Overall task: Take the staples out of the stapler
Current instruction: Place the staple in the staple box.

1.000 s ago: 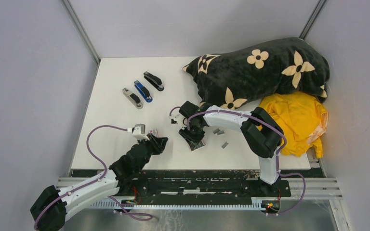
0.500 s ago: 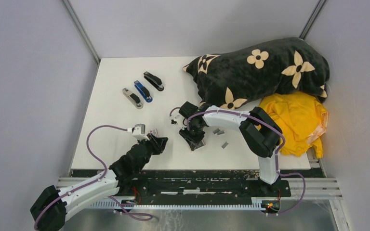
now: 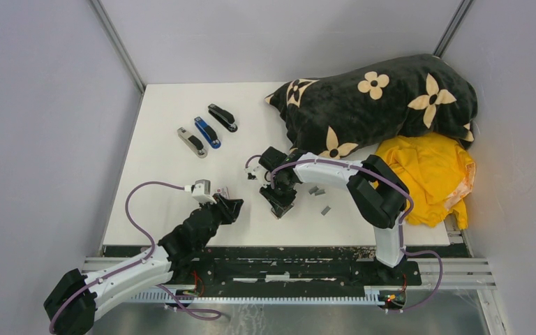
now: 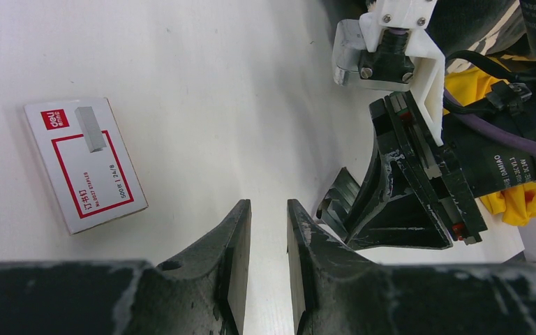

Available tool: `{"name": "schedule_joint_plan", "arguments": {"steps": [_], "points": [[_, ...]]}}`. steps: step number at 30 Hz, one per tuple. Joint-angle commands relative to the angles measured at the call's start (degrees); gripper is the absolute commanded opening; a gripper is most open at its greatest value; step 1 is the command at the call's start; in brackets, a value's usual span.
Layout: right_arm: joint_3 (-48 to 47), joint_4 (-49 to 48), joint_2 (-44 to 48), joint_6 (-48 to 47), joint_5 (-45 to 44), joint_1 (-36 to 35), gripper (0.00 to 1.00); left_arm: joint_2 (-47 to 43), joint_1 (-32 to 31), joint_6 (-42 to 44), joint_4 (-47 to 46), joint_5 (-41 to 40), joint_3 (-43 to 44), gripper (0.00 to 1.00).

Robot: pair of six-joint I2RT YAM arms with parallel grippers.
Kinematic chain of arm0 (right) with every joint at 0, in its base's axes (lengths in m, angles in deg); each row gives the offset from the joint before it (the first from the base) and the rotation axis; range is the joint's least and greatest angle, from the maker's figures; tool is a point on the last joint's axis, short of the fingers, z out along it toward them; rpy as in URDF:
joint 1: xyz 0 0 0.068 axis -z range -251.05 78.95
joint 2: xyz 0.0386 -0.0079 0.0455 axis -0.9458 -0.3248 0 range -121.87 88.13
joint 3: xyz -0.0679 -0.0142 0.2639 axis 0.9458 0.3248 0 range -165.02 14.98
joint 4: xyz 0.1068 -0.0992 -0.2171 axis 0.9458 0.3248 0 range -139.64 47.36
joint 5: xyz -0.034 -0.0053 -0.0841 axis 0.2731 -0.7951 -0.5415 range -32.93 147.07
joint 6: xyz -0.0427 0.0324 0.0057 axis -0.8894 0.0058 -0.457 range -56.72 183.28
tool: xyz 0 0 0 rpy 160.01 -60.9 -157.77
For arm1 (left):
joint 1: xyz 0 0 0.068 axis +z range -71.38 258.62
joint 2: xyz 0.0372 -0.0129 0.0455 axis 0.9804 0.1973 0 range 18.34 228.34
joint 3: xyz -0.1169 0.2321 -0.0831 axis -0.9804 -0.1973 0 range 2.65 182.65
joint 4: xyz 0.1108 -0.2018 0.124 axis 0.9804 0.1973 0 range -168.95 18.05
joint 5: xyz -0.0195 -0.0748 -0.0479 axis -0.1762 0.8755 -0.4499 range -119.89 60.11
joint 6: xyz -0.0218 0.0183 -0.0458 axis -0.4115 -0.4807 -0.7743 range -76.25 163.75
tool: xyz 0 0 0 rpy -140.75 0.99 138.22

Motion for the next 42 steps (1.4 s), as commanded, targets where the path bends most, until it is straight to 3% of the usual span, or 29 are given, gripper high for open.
{"name": "schedule_joint_plan", "arguments": {"steps": [1,14,27,33,36,42], "points": [[-2.1,-0.4,2.8,0.3,-1.0,0.1,0.21,-0.2,-0.1,0.2,-2.3,-2.0,-3.0,0.32],[-2.2,-0.4,4.4,-0.1,-1.5,0.5,0.19,0.5,-0.1,0.3,-3.0,-1.9,-3.0,0.32],[-2.5,-0.2,2.9,-0.7,0.6,0.7,0.23,0.3,-0.1,0.3,-3.7,-1.1,-3.3,0.33],[-2.5,1.3,9.2,-6.2,11.1,4.3,0.25,5.0,-0.1,-1.7,-9.5,6.2,-2.1,0.38],[-1.4,3.8,14.0,-14.9,19.9,6.7,0.26,9.7,-0.1,-5.3,-12.5,10.3,-0.5,0.31],[2.3,3.4,25.3,-22.0,25.7,10.0,0.27,24.5,-0.6,-12.2,-16.2,16.7,3.6,0.05]]}}
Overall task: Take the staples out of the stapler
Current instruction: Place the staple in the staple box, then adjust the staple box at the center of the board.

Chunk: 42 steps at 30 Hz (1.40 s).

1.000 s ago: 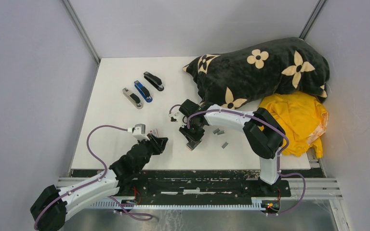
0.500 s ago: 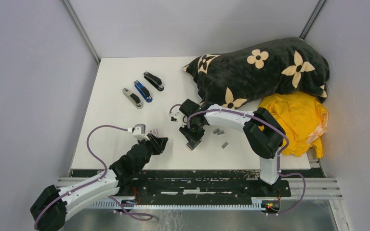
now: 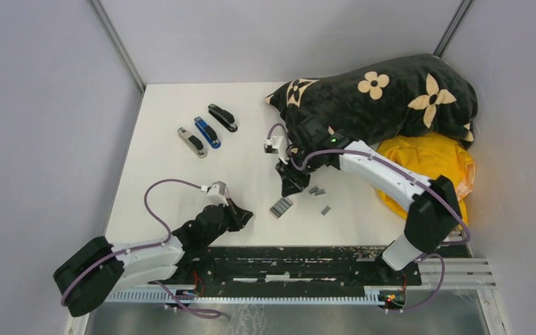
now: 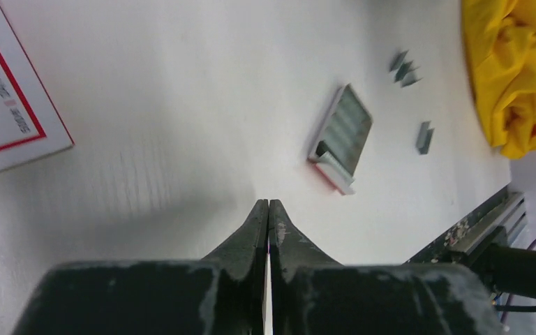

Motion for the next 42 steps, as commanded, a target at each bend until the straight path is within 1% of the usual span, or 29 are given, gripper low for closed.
{"name": "schedule_joint_plan", "arguments": {"steps": [1,4,8,12,15,20,24,27,31,34,36,38,40,41,42], "points": [[2.5,-0.3,9.3,-8.0,8.2,1.7,0.28,10.8,-1.0,-7.2,-6.6,5.9,4.0,0.03],[3.9,-1.5,11.8,-7.4,8.5,2.8,0.28,17.7,-3.0,-8.9,-7.4,6.3,6.9,0.03],[4.1,-1.5,12.6,-7.0,8.9,4.0,0.28,25.5,-5.6,-10.9,-7.9,4.9,11.2,0.03],[4.2,-1.5,12.9,-6.6,9.6,4.1,0.28,32.7,-5.9,-12.6,-7.3,4.1,14.4,0.03],[4.2,-1.5,13.1,-6.5,9.8,4.1,0.28,36.0,-5.9,-13.3,-6.4,2.2,15.7,0.03],[4.2,-1.5,13.0,-6.3,9.7,4.1,0.28,36.8,-4.9,-12.4,-3.9,-0.3,17.6,0.03],[4.2,-1.5,12.7,-6.2,9.6,4.1,0.28,35.3,-1.3,-9.8,-2.5,-0.4,18.7,0.03],[4.2,-1.5,12.4,-6.1,9.6,4.1,0.29,35.0,1.9,-6.5,-2.7,1.5,20.2,0.03],[4.1,-1.5,12.4,-6.0,9.4,4.2,0.29,36.3,5.9,-2.0,-4.6,7.1,22.7,0.03],[4.1,-1.2,12.6,-6.1,9.7,4.7,0.32,34.1,6.9,0.5,-4.7,9.6,23.0,0.04],[4.1,-0.8,12.5,-6.6,10.3,5.1,0.34,30.8,6.8,0.8,-4.8,10.4,21.1,0.07],[4.0,-0.5,12.5,-6.9,10.6,5.3,0.35,27.5,5.9,0.1,-2.6,10.7,20.4,0.13],[3.8,-0.2,12.4,-7.1,10.8,5.3,0.36,25.3,2.3,-1.4,1.7,9.8,20.6,0.25],[3.7,0.0,12.3,-7.2,10.9,5.3,0.37,24.5,0.3,-2.4,3.1,8.1,20.9,0.33],[3.7,0.0,12.4,-7.2,10.9,5.3,0.37,24.2,-2.1,-3.5,5.0,6.1,21.4,0.39]]}}
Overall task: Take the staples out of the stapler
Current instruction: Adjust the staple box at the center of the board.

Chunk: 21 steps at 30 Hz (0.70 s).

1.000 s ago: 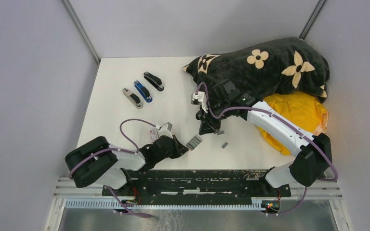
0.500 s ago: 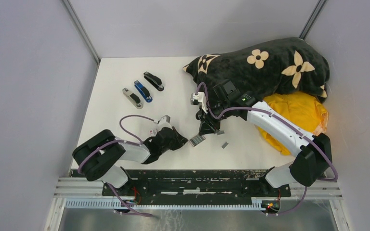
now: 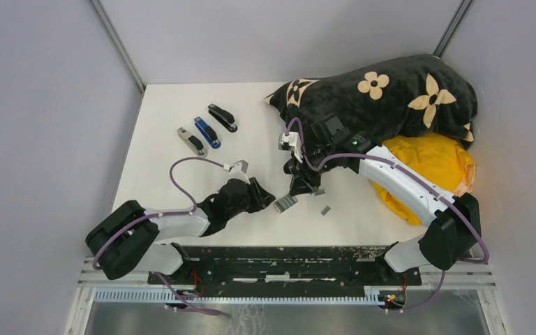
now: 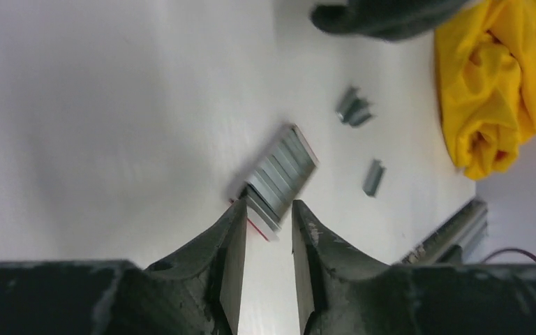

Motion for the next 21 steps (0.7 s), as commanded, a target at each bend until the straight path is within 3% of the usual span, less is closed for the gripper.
{"name": "schedule_joint_plan", "arguments": {"steps": [1,6,13,21], "points": [[-0.7,0.1,0.2,-1.3,2.4,0.2,0.37,-3.4,-8.4,-1.0,7.6,-4.6,1.8,0.44],[-0.6,0.0,0.7,-1.2,2.4,0.3,0.39,-2.2,-15.9,-1.8,18.5,-16.6,5.9,0.61],[-0.5,-0.1,0.8,-1.1,2.5,0.6,0.40,4.1,-18.5,0.4,31.2,-24.1,15.1,0.63],[-0.4,-0.2,0.6,-1.1,2.6,0.6,0.40,11.3,-18.5,2.6,33.3,-23.4,21.8,0.59]]}}
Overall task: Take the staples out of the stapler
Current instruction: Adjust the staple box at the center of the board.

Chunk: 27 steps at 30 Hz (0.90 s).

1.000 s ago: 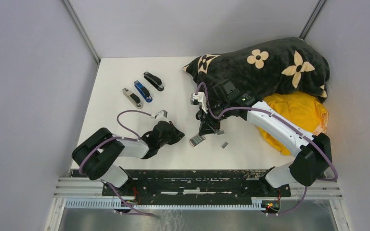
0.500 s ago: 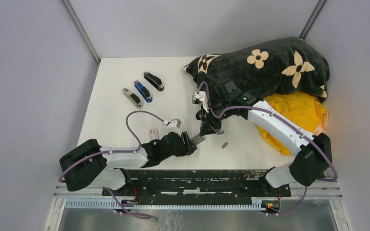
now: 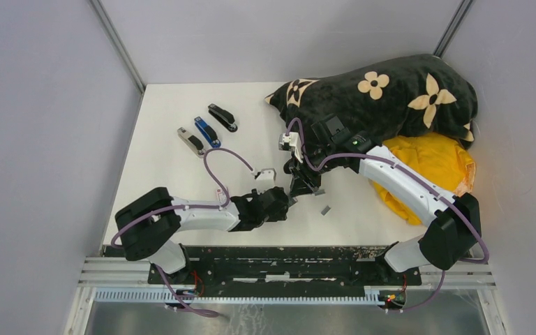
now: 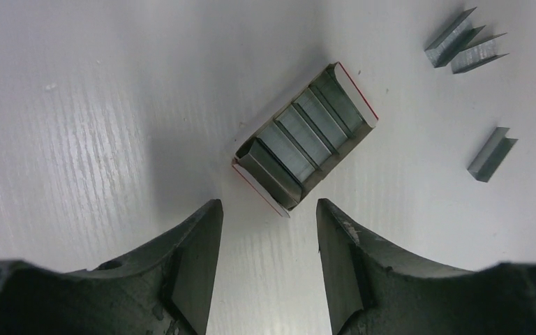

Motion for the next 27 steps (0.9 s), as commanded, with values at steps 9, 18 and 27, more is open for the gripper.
{"name": "schedule_joint_plan", "arguments": {"steps": [9,18,27], "points": [[-0.3,-0.8,0.5,-0.7,1.9,0.3,0.40,4.2,-0.8,7.9,5.9,1.0,5.7,0.56],[-0.4,-0.8,0.4,-0.6,1.9,0.3,0.40,8.4,-0.8,11.7,12.2,-0.3,10.9,0.45],[-0.3,-0.9,0.4,-0.5,2.1,0.4,0.40,10.4,-0.2,13.7,20.2,-6.2,14.9,0.36]]}}
